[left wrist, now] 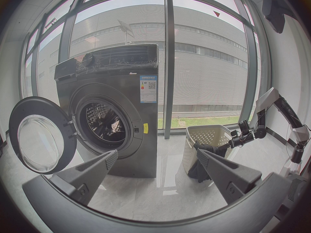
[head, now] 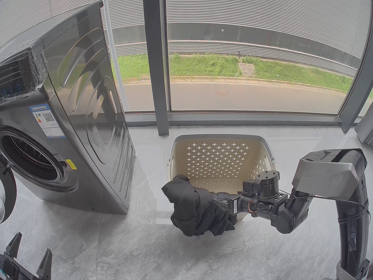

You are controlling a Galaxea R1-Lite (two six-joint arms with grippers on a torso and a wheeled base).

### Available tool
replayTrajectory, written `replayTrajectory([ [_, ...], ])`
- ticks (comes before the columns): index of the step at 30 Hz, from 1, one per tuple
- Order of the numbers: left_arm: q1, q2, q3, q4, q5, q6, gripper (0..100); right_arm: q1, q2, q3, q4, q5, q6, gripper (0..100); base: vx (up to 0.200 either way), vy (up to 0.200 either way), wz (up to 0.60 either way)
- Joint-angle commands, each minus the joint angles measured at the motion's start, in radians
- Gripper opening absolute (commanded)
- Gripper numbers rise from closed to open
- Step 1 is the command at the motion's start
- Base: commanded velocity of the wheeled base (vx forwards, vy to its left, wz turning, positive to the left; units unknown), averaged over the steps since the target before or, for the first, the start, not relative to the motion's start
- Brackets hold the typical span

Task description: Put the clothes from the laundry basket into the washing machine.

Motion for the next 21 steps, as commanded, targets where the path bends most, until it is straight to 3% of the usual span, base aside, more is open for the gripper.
replayTrajectory([
  [1, 0.0, -0.016, 0.016, 0.0, 0.0, 0.0, 100, 0.006, 0.041, -0.039, 0.0, 0.001, 0.0, 100, 0.0, 0.0, 0.0],
  [9, 0.0, -0.016, 0.016, 0.0, 0.0, 0.0, 100, 0.007, 0.049, -0.053, 0.0, 0.001, -0.007, 100, 0.0, 0.0, 0.0],
  [10, 0.0, -0.016, 0.016, 0.0, 0.0, 0.0, 100, 0.007, 0.047, -0.054, 0.0, 0.001, -0.007, 0, 0.0, 0.0, 0.0],
  [21, 0.0, -0.016, 0.016, 0.0, 0.0, 0.0, 100, 0.009, 0.006, -0.07, 0.0, 0.001, -0.004, 0, 0.0, 0.0, 0.0],
])
